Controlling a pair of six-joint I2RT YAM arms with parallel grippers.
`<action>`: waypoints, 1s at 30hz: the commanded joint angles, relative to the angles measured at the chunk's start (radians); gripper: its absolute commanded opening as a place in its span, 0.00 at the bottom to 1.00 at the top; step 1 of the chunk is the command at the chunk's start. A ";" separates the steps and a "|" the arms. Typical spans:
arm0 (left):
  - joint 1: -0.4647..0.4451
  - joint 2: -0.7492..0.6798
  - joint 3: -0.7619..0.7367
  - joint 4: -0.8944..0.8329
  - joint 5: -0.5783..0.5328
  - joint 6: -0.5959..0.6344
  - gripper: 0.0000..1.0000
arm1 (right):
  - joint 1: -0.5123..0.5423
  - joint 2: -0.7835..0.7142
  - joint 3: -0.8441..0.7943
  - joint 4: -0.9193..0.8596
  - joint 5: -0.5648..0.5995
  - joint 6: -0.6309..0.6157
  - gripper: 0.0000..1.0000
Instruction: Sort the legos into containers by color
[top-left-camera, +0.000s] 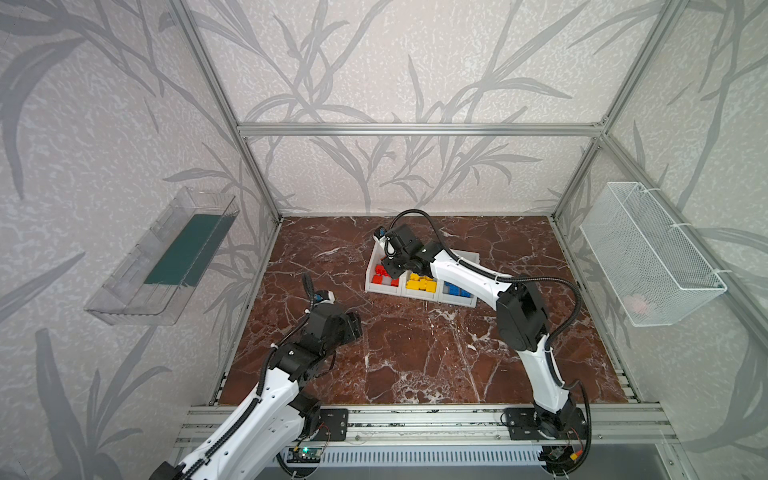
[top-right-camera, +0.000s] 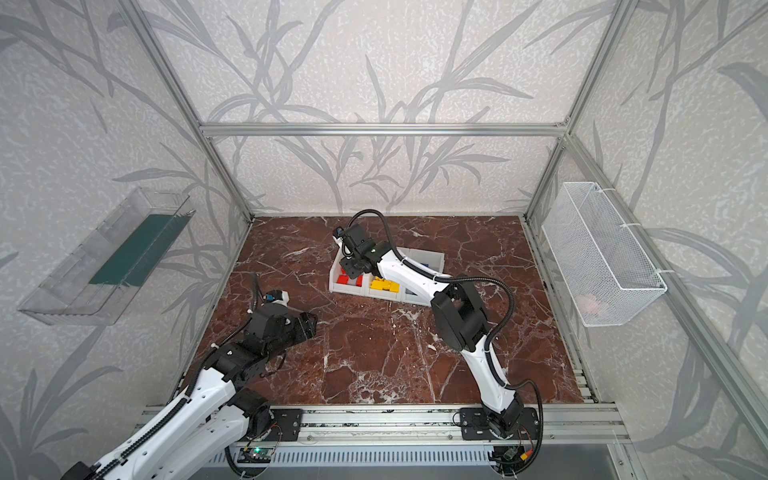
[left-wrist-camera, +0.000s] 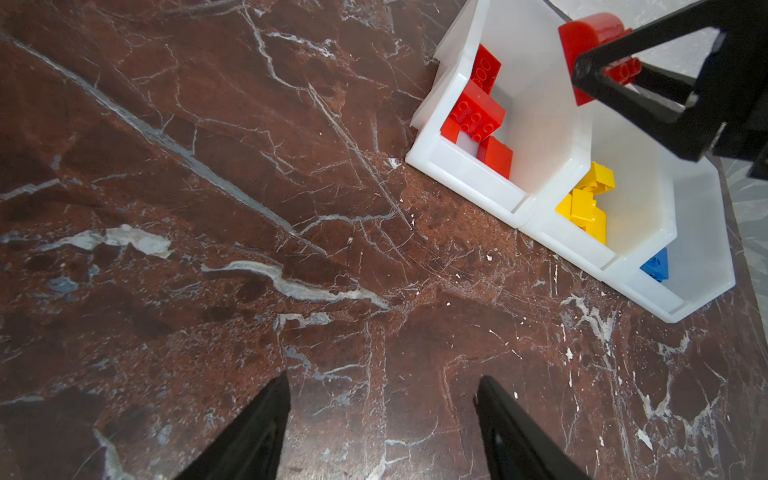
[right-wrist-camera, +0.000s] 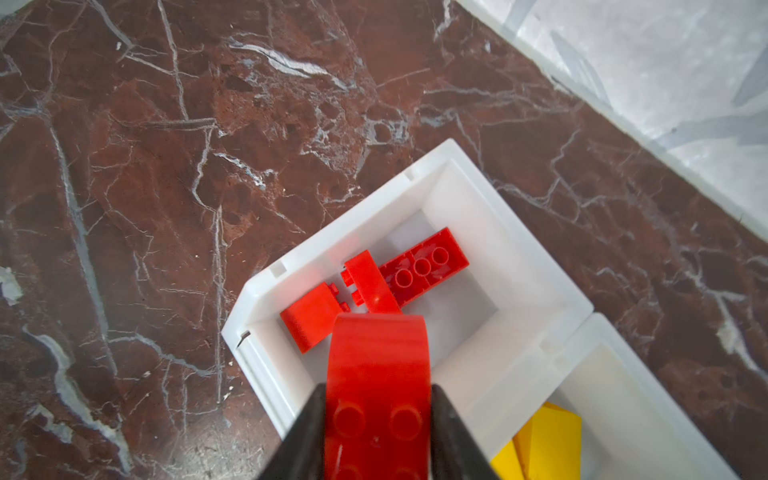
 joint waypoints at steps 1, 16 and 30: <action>0.004 -0.013 -0.007 -0.017 -0.016 -0.017 0.73 | 0.006 -0.017 0.021 -0.019 0.015 0.030 0.63; 0.004 -0.016 0.011 -0.021 -0.047 0.001 0.73 | 0.005 -0.178 -0.113 0.066 0.032 0.047 0.71; 0.042 0.060 0.269 0.095 -0.405 0.342 0.96 | -0.205 -0.873 -0.656 0.280 0.163 0.027 0.74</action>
